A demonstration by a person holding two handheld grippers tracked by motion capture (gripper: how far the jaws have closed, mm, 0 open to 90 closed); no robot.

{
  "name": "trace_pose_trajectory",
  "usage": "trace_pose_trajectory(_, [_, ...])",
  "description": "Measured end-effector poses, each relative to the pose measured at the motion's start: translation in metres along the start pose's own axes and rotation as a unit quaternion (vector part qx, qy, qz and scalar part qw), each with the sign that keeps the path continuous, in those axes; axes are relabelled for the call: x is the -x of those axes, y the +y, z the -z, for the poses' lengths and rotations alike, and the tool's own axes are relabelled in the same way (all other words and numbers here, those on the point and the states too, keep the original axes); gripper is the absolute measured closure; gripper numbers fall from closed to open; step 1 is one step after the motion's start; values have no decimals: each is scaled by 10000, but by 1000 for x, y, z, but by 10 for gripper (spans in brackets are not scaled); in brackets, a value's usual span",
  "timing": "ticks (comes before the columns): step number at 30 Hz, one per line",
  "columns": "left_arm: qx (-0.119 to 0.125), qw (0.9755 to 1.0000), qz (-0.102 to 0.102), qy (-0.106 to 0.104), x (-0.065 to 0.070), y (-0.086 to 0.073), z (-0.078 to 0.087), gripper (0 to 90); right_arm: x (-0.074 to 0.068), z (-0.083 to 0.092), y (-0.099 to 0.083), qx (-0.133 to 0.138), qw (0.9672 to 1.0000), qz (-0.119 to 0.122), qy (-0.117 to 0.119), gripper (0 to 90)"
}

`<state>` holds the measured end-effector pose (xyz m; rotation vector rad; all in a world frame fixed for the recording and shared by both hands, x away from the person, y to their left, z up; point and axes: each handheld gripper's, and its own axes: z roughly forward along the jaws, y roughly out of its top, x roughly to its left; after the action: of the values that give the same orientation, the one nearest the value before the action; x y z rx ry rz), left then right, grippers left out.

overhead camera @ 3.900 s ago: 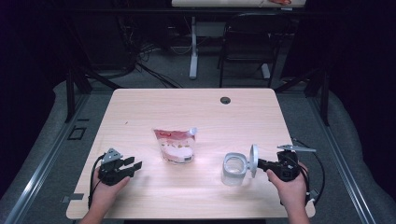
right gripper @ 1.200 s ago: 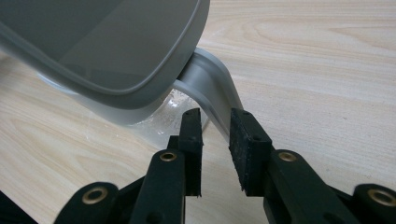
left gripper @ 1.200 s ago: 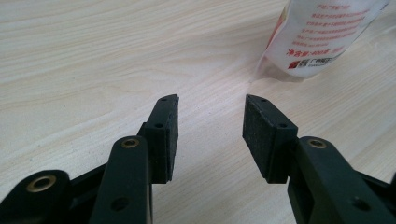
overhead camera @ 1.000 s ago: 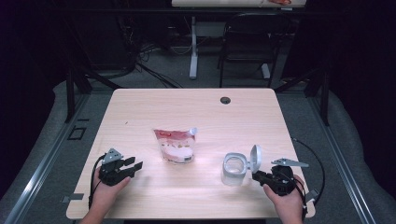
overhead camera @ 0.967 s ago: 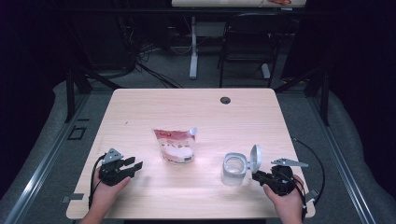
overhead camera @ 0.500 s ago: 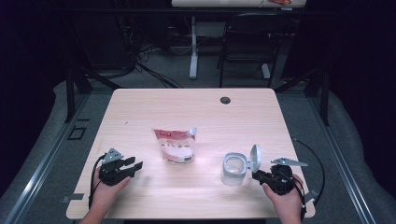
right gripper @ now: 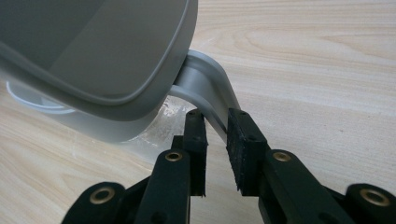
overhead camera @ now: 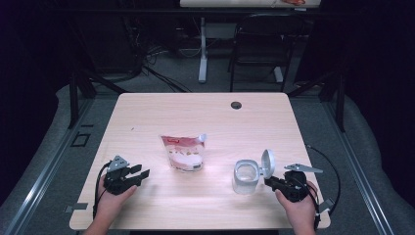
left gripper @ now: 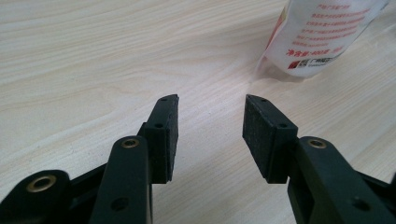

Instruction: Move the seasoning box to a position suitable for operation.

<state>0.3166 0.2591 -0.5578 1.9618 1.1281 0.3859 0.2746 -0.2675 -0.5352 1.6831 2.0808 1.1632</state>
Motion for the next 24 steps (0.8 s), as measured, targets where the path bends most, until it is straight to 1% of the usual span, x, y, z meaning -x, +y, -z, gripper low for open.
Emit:
trace_pose_trajectory(7, [-4,10000,-17,2,0,0,0,558,2,-3,3,53,10000,-37,-40,781])
trace_pose_trajectory(14, [-13,10000,-20,1,0,0,0,558,6,-4,6,77,9999,-69,-68,782])
trace_pose_trajectory(22, [-17,10000,-20,4,0,0,0,558,15,-7,12,149,9996,-217,-41,774])
trace_pose_trajectory(24, [-23,10000,-47,2,0,0,0,558,16,-8,13,171,9995,-247,-23,774])
